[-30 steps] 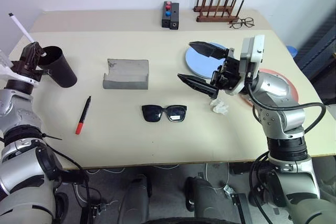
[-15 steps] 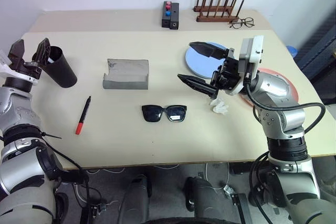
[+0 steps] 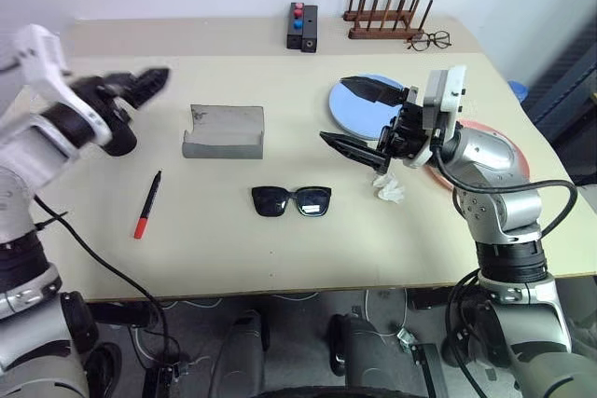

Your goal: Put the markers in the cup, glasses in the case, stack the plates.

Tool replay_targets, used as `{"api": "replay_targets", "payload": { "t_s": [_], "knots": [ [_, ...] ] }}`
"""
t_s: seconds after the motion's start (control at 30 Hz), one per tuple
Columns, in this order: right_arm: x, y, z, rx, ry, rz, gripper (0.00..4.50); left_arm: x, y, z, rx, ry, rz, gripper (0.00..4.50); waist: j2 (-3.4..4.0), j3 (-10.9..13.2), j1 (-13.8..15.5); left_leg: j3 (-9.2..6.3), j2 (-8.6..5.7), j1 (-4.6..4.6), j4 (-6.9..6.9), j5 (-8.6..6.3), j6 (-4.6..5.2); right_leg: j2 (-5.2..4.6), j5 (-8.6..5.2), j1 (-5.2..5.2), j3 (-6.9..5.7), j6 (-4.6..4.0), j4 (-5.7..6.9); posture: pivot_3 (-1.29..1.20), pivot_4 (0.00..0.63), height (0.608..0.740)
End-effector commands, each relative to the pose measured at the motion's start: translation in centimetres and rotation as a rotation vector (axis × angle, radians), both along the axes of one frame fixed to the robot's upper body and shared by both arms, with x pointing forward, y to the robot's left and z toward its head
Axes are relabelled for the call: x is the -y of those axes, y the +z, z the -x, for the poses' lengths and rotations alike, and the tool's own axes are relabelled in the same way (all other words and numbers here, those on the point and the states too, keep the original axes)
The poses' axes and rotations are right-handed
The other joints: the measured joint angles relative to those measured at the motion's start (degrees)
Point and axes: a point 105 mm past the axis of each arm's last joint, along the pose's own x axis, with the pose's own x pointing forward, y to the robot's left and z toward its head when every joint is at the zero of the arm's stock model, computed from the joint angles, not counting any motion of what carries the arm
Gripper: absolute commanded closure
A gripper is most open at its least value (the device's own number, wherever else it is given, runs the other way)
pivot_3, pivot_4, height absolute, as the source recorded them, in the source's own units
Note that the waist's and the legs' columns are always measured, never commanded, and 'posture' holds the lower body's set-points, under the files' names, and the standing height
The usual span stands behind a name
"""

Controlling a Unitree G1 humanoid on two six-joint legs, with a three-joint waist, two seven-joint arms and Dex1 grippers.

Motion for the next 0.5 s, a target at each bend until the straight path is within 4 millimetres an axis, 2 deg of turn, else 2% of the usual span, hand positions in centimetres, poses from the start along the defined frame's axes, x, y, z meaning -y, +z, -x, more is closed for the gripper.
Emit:
{"api": "replay_targets", "payload": {
  "t_s": [0.03,0.13,0.23,0.3,0.4,0.5],
  "knots": [
    [-0.4,1.6,0.3,0.069,0.015,-0.021,0.00,-0.3,-2.8,0.6,-0.158,0.070,-0.080,0.01,0.00,0.00,-0.19,0.00,0.00,0.00,-0.02,0.00,0.00,0.01,0.00,-0.02,0.00,0.00,0.00,0.00,0.150,0.740],
    [-0.6,1.5,0.3,0.067,0.017,-0.023,0.00,-3.0,-6.3,1.5,-0.378,0.185,-0.165,0.01,-0.01,0.01,-0.31,0.00,0.01,0.01,-0.06,0.00,0.00,0.07,0.00,-0.06,0.01,0.00,0.02,0.00,0.150,0.740],
    [-0.6,1.4,0.3,0.064,0.014,-0.019,0.00,-3.4,-7.6,2.0,-0.471,0.163,-0.214,0.01,0.00,0.02,-0.13,-0.02,0.01,-0.01,-0.08,0.00,-0.01,0.08,-0.01,-0.09,0.01,-0.01,0.01,0.00,0.150,0.740],
    [-0.7,1.3,0.2,0.063,0.013,-0.016,0.00,-3.7,-8.1,2.1,-0.529,0.160,-0.223,0.01,0.00,0.02,0.47,-0.02,0.00,-0.02,-0.07,-0.01,-0.03,0.07,-0.12,-0.07,0.00,-0.22,-0.03,0.00,0.150,0.740],
    [-0.9,1.1,0.1,0.061,0.015,-0.012,0.00,-3.7,-7.2,1.6,-0.575,0.106,-0.185,0.01,-0.01,0.01,1.07,-0.01,-0.01,-0.05,-0.03,-0.09,-0.18,0.05,-0.13,-0.04,0.00,-0.27,-0.15,0.00,0.150,0.740],
    [-1.0,1.0,0.2,0.059,0.017,-0.012,0.00,-3.2,-7.4,2.4,-0.704,0.005,-0.187,0.01,-0.05,0.03,1.22,-0.01,-0.01,-0.12,-0.02,-0.10,-0.19,0.05,-0.12,-0.10,-0.02,-0.28,-0.15,0.00,0.150,0.740]
  ]
}}
